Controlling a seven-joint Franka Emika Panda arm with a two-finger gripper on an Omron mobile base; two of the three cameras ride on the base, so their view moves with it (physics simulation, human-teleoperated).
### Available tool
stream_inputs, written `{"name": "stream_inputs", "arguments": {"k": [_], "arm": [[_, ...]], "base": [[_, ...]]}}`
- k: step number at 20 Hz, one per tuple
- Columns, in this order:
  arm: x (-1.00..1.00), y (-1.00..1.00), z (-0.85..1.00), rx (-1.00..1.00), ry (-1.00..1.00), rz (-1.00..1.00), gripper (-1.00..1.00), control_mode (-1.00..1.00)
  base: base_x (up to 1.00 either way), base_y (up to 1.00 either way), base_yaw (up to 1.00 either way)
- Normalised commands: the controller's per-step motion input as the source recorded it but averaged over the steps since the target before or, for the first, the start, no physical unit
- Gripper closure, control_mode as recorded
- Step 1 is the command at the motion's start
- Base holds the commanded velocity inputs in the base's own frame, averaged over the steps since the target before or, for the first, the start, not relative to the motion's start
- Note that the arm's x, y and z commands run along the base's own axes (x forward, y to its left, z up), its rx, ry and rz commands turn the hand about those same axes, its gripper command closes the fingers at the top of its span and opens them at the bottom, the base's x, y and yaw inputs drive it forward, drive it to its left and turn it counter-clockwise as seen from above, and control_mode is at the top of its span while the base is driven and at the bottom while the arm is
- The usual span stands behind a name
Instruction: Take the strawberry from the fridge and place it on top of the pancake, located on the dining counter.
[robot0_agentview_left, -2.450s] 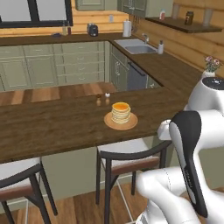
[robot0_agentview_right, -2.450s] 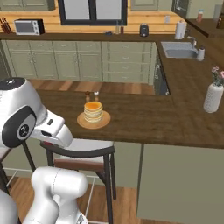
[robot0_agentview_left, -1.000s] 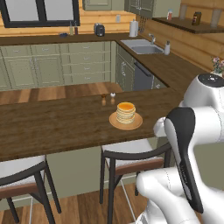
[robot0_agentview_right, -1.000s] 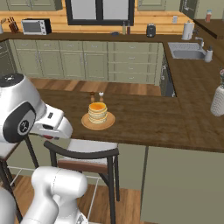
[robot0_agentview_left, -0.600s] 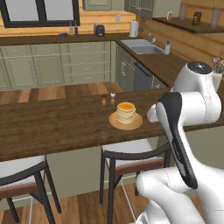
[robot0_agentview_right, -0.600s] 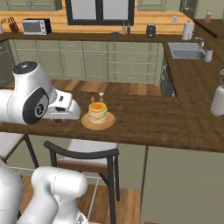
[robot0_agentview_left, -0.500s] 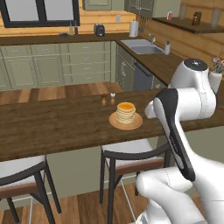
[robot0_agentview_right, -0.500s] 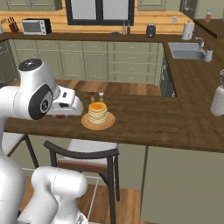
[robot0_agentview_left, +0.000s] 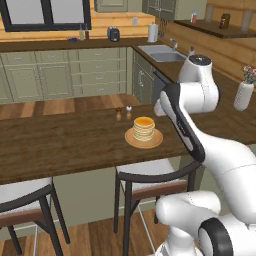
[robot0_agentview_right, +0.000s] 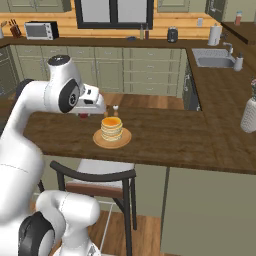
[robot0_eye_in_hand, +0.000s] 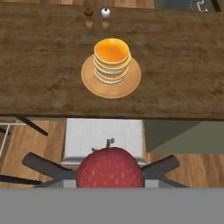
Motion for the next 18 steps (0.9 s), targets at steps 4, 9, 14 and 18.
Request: {"name": "stream_inputs", "arguments": {"k": [4, 9, 14, 18], "arm": [[1.0, 0.0, -0.18, 0.0, 0.03, -0.09, 1.0, -1.0], [1.0, 0.0, -0.52, 0.0, 0.22, -0.03, 1.0, -1.0], [1.0, -0.08, -0.67, 0.0, 0.28, 0.0, 1.0, -1.0], [0.99, 0.05, -0.36, 0.0, 0.14, 0.0, 1.0, -1.0]], "base": [[0.0, 0.0, 0.0], [0.0, 0.0, 0.0], [0.0, 0.0, 0.0], [0.0, 0.0, 0.0]]}}
